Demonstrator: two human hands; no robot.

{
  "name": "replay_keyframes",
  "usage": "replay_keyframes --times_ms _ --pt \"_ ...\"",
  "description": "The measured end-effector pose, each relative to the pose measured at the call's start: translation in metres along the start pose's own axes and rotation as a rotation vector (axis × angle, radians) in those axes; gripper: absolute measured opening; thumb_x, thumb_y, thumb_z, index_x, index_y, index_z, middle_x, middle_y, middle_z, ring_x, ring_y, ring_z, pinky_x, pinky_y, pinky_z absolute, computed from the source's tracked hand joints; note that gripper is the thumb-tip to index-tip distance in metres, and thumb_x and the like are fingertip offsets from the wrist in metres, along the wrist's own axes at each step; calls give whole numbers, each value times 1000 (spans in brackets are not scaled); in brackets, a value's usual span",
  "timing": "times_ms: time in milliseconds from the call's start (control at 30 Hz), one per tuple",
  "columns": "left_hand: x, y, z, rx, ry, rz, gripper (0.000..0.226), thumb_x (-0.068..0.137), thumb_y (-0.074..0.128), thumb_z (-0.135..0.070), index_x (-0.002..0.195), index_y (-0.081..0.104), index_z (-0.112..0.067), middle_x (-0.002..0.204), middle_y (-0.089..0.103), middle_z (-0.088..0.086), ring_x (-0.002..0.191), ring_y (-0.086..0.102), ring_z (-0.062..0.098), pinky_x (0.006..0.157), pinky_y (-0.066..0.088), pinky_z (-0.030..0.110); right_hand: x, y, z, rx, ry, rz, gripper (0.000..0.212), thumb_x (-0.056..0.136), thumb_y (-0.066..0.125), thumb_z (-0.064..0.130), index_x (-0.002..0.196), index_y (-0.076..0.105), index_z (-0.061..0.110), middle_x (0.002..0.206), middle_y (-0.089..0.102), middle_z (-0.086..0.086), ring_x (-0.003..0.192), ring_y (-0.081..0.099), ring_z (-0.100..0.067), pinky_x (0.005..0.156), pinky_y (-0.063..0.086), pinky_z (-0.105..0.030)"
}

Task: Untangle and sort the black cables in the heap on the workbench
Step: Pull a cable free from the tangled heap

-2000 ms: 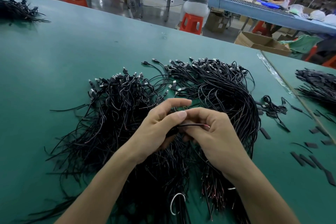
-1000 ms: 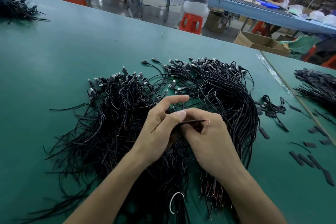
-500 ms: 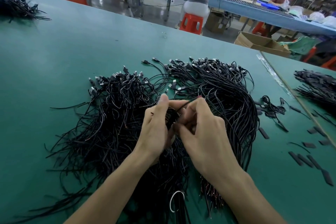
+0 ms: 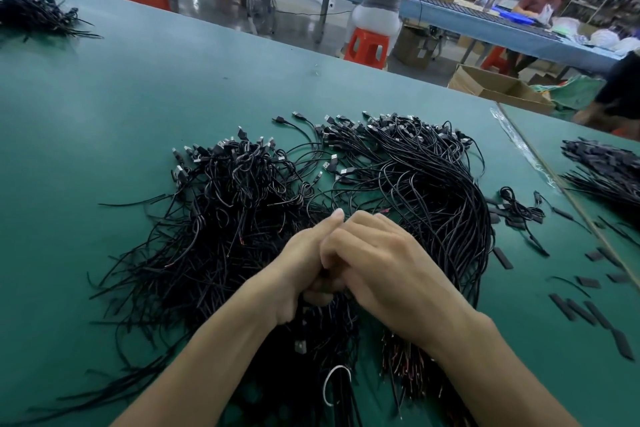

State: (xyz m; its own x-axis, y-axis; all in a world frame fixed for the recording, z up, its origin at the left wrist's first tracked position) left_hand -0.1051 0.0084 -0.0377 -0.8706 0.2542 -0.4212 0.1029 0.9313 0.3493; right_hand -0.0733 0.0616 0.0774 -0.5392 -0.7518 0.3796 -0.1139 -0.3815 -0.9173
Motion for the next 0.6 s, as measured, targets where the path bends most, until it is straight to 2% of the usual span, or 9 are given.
replay_keyframes --times_ms 100,233,400,600 --pt "-2 11 4 -31 -57 147 70 60 55 -92 44 45 -25 45 35 -7 33 33 5 33 22 13 -3 3 -13 117 105 37 17 87 62 3 88 54 18 79 53 11 78 45 -12 72 45 -27" --pt "-8 21 -1 -72 -35 346 75 52 51 -100 48 47 -25 44 32 -10 34 27 4 32 23 12 -6 7 -28 262 262 76 23 92 64 15 105 52 29 86 54 20 86 51 -3 75 42 -17" --pt "-6 21 6 -72 -62 349 83 50 35 -105 52 45 -23 45 29 -8 33 23 5 31 22 11 -6 11 -28 208 293 150 30 94 61 20 123 61 29 84 50 23 81 46 5 77 37 -13" --pt "-5 19 8 -31 -71 335 84 54 22 -106 52 45 -25 48 27 -8 35 22 6 32 22 12 -8 9 -30 290 339 147 26 92 65 15 114 66 28 88 61 17 83 55 -2 79 45 -19"
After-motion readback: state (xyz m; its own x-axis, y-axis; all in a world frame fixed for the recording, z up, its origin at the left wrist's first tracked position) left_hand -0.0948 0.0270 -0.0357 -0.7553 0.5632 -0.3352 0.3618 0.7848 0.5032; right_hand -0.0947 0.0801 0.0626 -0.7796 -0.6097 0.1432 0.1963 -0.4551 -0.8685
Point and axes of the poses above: each hand's wrist, its own x-axis towards the middle knuckle, its own y-axis out of the palm, z = x × y, the point moved 8 cm from there along x, towards the middle knuckle
